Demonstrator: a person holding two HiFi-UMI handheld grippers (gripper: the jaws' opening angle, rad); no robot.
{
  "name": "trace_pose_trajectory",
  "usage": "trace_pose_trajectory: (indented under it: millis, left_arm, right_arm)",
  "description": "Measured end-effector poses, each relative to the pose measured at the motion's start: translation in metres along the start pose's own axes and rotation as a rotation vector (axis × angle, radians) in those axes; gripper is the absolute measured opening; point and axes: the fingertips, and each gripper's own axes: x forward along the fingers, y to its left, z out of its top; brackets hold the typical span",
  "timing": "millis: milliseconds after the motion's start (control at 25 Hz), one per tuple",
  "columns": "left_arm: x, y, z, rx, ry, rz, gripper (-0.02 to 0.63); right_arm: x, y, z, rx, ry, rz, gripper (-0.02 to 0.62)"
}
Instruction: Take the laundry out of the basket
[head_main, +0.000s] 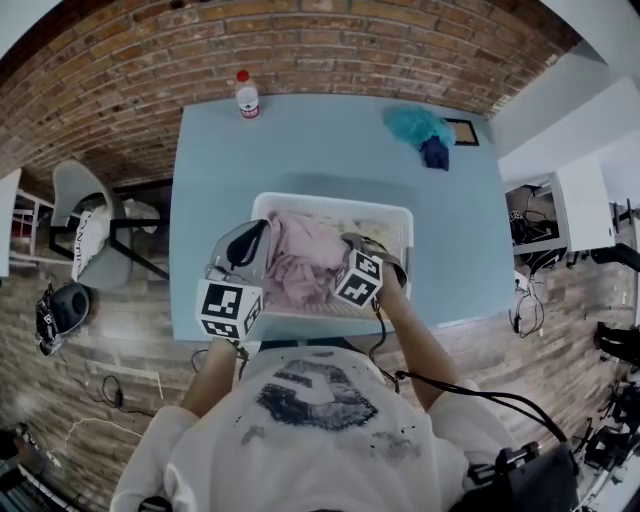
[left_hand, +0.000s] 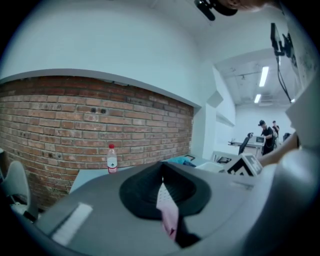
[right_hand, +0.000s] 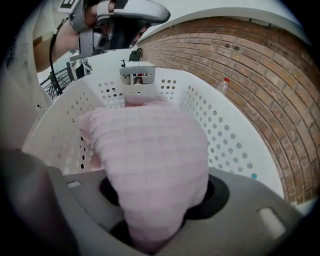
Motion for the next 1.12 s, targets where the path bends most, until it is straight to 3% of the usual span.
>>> trace_pose_trajectory:
  millis: [600, 1120]
  left_arm:
    - [-0.012, 0.005, 0.004, 0.031, -0.014, -0.129, -0.009]
    - [-0.029, 0.018, 0.01, 0.047, -0.039, -0.18, -0.009]
  right_arm:
    - [-0.007, -0.002, 0.014, -0.024, 0.08, -0.196, 0.279]
    - [-0.049, -0.005, 0.037, 0.201, -0.021, -0.212, 0.224]
